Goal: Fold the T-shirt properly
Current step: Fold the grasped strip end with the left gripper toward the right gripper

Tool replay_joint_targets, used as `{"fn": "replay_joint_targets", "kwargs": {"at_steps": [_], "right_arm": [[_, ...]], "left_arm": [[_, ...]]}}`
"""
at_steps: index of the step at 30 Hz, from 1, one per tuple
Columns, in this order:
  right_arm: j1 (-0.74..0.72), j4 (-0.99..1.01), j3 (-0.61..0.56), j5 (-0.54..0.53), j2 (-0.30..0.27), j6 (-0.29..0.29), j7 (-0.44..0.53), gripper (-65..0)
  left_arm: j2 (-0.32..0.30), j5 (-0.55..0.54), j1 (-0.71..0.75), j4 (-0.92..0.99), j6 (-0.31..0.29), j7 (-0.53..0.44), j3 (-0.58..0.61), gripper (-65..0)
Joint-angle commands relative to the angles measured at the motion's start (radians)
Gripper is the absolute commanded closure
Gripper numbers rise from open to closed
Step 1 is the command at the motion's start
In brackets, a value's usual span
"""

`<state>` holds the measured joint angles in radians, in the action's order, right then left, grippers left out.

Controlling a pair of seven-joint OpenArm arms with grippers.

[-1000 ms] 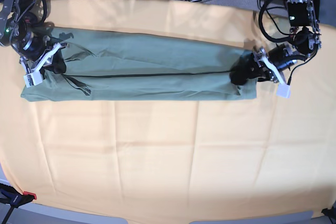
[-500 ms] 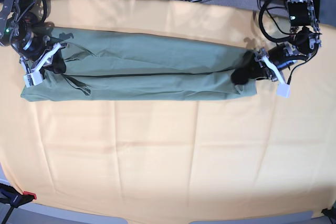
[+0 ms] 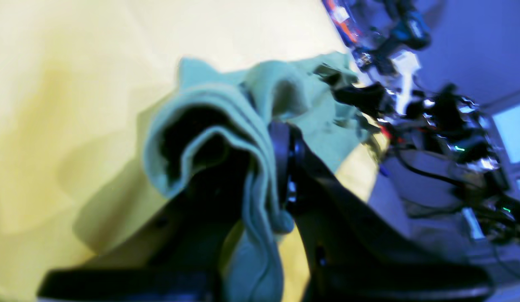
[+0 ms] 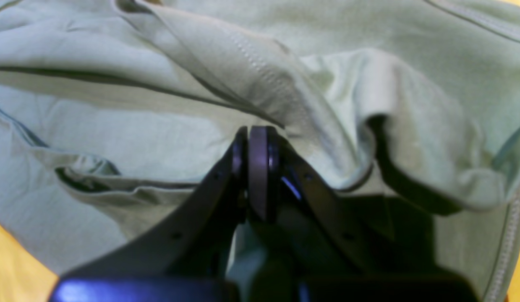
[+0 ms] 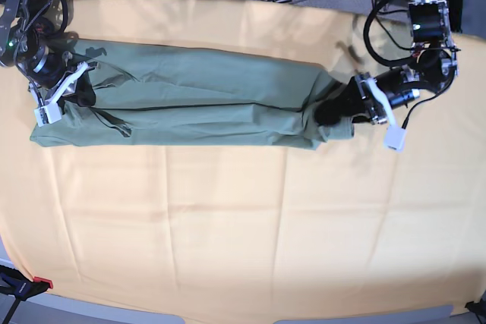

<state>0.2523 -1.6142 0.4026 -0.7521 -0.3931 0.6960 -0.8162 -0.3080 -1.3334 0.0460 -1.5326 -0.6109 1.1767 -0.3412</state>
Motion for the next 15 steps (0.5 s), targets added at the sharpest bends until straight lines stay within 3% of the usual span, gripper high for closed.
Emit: {"fn": "replay_joint_targets", "kwargs": {"at_steps": [1,7,15], "right_arm": [[-0.006,-0.01,0.008,-0.01,-0.017,0.002,0.008,0.0],[-0.005,-0.01,0.008,-0.005,-0.018,0.002,0.003,0.0],[-0.006,-0.01,0.008,-0.006,-0.017,0.002,-0.008,0.0]], "left_arm": [[0.007,-0.005,-0.021,-0.017,0.008,-0.029,0.0,0.0],[0.096,0.183,-0.047,-0.017,0.103,-0.108,0.05,0.0],[0.232,0.267,-0.056,-0.017,0.095,-0.165,0.152,0.0]]}}
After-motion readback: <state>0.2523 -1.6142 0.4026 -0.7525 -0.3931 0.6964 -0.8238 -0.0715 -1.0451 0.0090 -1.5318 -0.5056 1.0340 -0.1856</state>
